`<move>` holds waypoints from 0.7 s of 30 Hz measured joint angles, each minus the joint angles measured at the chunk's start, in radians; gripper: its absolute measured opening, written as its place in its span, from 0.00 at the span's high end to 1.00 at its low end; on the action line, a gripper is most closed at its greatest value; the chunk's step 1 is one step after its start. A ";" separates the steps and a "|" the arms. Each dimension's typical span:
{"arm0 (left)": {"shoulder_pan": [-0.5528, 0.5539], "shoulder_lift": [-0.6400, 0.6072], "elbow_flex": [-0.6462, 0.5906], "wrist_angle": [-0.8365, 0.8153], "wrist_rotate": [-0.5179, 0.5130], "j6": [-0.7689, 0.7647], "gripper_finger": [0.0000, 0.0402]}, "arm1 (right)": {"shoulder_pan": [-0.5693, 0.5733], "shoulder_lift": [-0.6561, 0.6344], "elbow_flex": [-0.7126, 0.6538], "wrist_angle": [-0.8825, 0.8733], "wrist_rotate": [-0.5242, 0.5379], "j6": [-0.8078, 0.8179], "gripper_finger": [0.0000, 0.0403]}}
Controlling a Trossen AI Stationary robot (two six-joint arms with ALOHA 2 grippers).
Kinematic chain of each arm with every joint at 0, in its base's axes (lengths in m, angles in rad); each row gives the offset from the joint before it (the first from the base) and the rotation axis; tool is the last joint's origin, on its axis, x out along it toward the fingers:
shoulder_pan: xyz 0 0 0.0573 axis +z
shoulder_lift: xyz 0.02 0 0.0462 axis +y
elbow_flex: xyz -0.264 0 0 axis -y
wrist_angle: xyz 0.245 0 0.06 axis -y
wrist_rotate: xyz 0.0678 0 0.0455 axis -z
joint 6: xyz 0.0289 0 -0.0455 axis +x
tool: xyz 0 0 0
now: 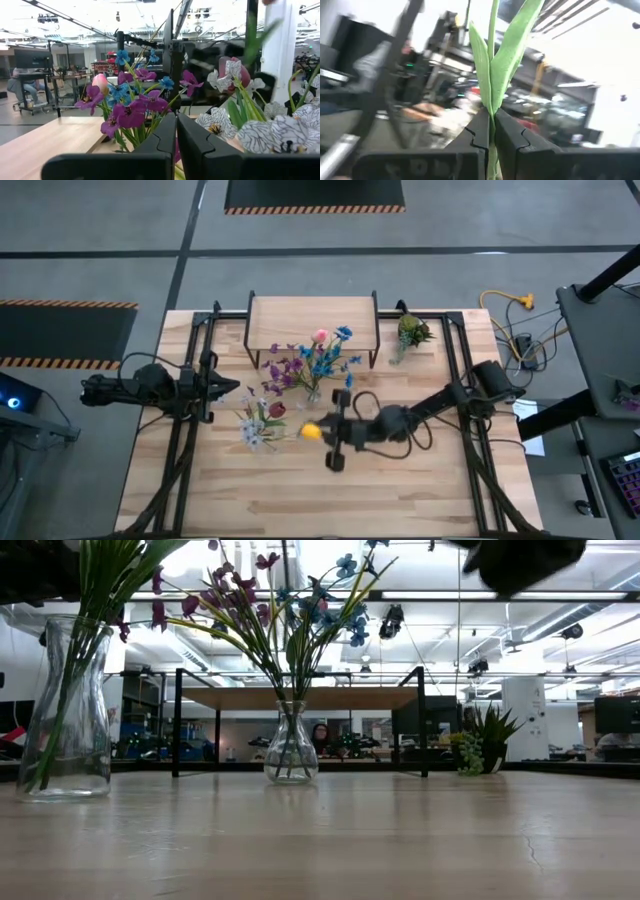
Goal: Pick and place flowers into a vace then onto a shelf
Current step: Put the yellow flower into the right transparent vase
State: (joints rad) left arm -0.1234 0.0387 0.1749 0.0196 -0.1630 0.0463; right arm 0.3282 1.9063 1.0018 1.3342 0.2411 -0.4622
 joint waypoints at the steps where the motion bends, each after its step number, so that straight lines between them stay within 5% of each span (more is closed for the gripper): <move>1: 0.000 0.000 0.000 0.000 0.000 0.000 1.00 | -0.015 0.007 -0.016 0.037 0.001 -0.019 0.98; 10: 0.000 0.000 0.000 -0.002 0.000 0.000 1.00 | -0.141 0.074 -0.049 0.203 -0.005 -0.104 0.98; 21: 0.000 0.000 0.000 -0.001 0.000 0.000 1.00 | -0.238 0.069 -0.054 0.191 -0.060 -0.147 0.98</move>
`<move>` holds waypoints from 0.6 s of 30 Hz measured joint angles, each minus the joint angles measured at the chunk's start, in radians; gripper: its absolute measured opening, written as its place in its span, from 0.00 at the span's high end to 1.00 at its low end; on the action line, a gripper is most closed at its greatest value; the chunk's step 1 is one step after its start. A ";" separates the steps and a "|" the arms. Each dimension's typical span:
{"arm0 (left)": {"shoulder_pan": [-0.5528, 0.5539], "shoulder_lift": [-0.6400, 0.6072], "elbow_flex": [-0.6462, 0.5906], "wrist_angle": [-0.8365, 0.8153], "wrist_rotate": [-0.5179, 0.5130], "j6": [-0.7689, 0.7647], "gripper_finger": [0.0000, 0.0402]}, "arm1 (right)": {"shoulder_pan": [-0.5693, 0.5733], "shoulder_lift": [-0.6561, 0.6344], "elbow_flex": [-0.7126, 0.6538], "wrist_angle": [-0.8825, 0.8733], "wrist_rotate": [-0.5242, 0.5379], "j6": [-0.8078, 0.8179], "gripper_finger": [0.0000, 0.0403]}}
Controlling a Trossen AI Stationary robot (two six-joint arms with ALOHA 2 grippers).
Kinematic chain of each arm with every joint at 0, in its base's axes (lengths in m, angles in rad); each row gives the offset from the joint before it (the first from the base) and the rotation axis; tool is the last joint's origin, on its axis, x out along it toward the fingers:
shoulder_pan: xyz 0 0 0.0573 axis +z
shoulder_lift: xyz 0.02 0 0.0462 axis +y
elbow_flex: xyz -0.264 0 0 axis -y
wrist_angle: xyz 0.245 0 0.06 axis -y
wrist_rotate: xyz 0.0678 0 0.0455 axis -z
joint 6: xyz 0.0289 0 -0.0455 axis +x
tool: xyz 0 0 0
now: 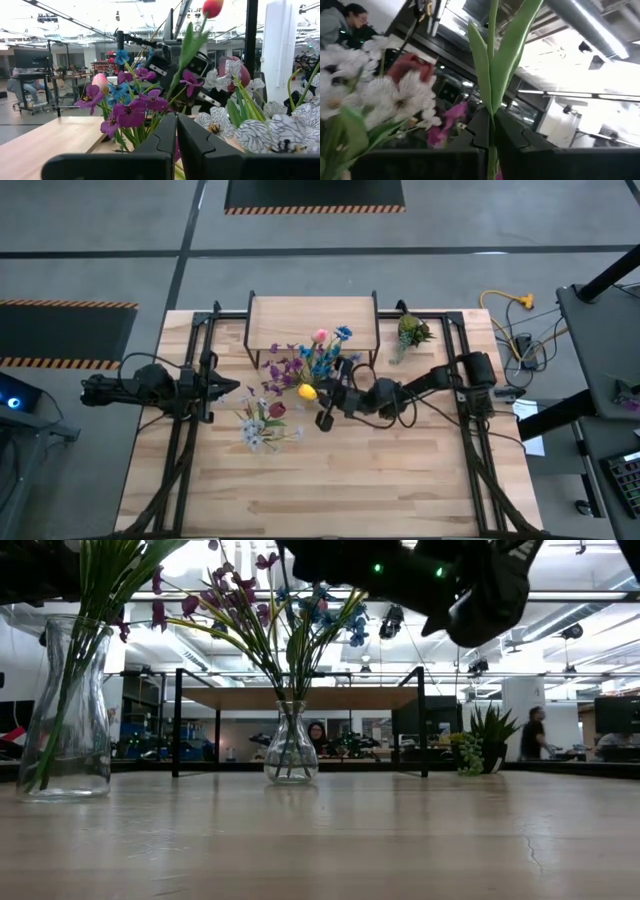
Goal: Pick and place flowers into a vace then onto a shelf
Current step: Put the yellow flower into the right transparent vase
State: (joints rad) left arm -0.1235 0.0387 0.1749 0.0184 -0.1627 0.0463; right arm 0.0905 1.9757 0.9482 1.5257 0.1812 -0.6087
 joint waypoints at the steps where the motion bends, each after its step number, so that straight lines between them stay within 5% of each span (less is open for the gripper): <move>1: 0.000 0.000 0.000 0.000 0.000 0.000 1.00 | -0.008 0.004 0.000 -0.002 -0.009 0.016 0.98; 18: 0.000 0.000 0.000 -0.001 0.000 0.004 1.00 | -0.037 0.036 -0.020 -0.027 -0.059 0.121 0.98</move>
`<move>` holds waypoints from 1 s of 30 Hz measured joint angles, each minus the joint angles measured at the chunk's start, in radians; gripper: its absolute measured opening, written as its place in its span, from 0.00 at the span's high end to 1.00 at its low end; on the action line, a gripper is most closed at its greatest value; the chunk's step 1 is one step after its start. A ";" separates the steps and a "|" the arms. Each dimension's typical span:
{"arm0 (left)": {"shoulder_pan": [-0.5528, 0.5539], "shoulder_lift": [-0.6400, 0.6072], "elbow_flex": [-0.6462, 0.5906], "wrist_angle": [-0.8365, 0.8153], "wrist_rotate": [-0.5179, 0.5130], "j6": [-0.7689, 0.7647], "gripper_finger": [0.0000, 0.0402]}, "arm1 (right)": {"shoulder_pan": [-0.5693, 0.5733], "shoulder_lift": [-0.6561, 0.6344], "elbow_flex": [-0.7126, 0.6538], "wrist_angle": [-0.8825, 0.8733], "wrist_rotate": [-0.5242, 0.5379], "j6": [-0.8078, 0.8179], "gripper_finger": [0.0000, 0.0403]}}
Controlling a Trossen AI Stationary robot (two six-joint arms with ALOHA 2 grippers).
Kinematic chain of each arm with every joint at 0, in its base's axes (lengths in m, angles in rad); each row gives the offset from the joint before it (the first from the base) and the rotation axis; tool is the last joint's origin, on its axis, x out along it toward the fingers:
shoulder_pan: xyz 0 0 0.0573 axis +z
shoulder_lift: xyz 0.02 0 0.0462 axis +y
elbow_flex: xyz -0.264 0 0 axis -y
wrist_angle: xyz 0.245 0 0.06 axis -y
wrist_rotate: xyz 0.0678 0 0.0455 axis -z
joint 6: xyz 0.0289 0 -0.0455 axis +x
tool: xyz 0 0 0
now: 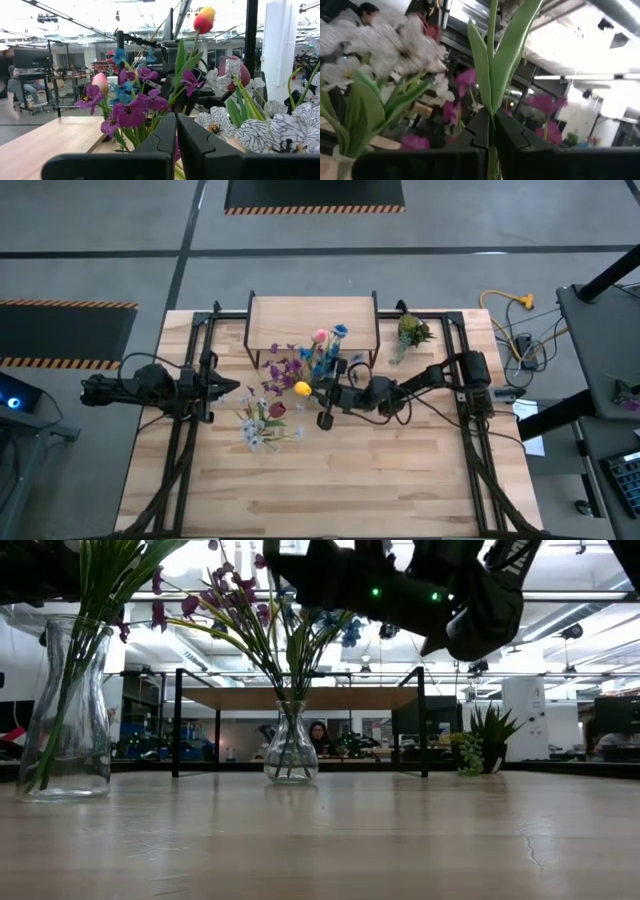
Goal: Pick and place flowers into a vace then onto a shelf
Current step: Put the yellow flower into the right transparent vase
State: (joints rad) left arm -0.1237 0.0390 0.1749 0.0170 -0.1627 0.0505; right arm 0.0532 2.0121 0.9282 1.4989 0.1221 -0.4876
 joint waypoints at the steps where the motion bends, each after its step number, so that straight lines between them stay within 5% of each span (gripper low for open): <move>1: 0.000 0.000 0.000 0.000 0.000 0.000 1.00 | -0.002 0.000 -0.001 -0.008 0.000 0.016 0.98; 30: 0.000 0.000 0.000 0.000 0.000 0.000 1.00 | -0.010 0.000 -0.093 -0.181 -0.019 0.167 0.98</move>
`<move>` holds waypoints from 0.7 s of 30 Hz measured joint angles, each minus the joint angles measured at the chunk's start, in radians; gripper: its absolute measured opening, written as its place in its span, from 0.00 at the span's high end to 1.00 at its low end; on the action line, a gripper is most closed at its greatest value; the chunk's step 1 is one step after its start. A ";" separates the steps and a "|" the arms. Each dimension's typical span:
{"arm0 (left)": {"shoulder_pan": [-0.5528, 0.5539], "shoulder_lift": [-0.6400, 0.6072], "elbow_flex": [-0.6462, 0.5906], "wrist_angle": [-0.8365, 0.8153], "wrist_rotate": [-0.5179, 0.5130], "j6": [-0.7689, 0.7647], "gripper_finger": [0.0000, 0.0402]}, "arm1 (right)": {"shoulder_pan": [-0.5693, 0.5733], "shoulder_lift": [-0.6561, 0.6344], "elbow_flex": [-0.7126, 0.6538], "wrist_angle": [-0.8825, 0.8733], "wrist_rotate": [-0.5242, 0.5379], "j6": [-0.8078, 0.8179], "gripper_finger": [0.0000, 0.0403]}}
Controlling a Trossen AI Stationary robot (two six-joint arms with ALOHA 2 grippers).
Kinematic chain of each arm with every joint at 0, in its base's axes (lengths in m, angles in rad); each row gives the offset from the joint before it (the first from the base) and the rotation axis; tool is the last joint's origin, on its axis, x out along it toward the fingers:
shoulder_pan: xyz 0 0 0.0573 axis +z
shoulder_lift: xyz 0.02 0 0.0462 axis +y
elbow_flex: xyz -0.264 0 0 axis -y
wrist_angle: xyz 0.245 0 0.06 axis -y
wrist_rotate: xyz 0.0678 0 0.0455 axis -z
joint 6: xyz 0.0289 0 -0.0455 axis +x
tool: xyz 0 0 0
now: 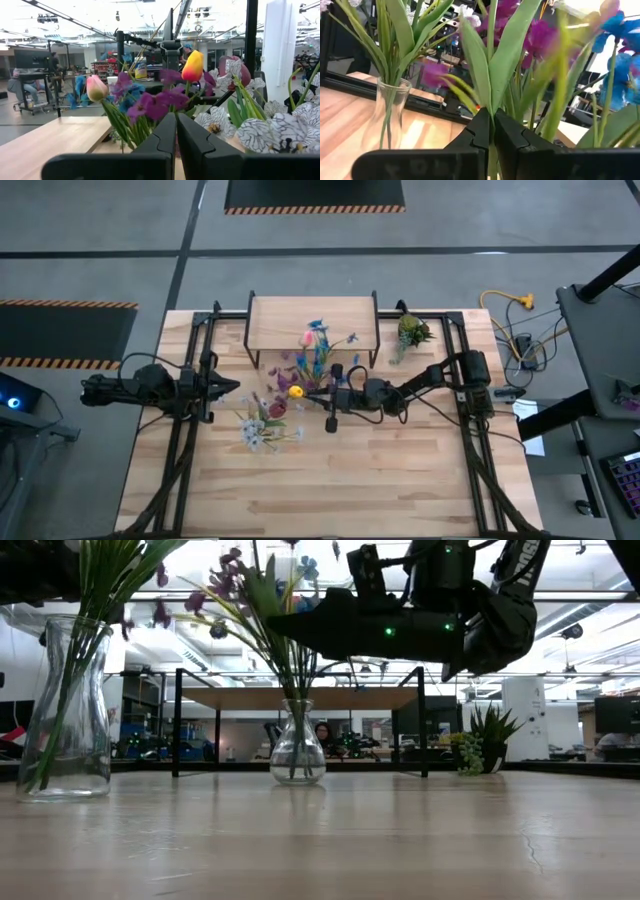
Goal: Pick and place flowers into a vace then onto a shelf
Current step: Put the yellow flower into the right transparent vase
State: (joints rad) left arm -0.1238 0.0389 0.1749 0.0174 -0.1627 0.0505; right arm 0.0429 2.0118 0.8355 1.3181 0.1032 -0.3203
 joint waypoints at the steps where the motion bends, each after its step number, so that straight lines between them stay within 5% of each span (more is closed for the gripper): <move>1: 0.000 0.000 0.000 0.000 0.000 0.000 1.00 | 0.000 0.000 0.002 -0.003 0.000 0.004 0.98; 11: 0.000 0.000 0.000 0.000 0.000 0.000 1.00 | 0.000 -0.001 0.002 -0.003 0.001 0.025 0.96; 21: 0.000 0.000 0.000 0.001 0.000 0.000 1.00 | 0.005 -0.001 0.002 -0.008 0.004 0.058 0.70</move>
State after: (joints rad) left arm -0.1238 0.0387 0.1749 0.0181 -0.1627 0.0502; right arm 0.0481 2.0109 0.8375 1.3098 0.1072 -0.2619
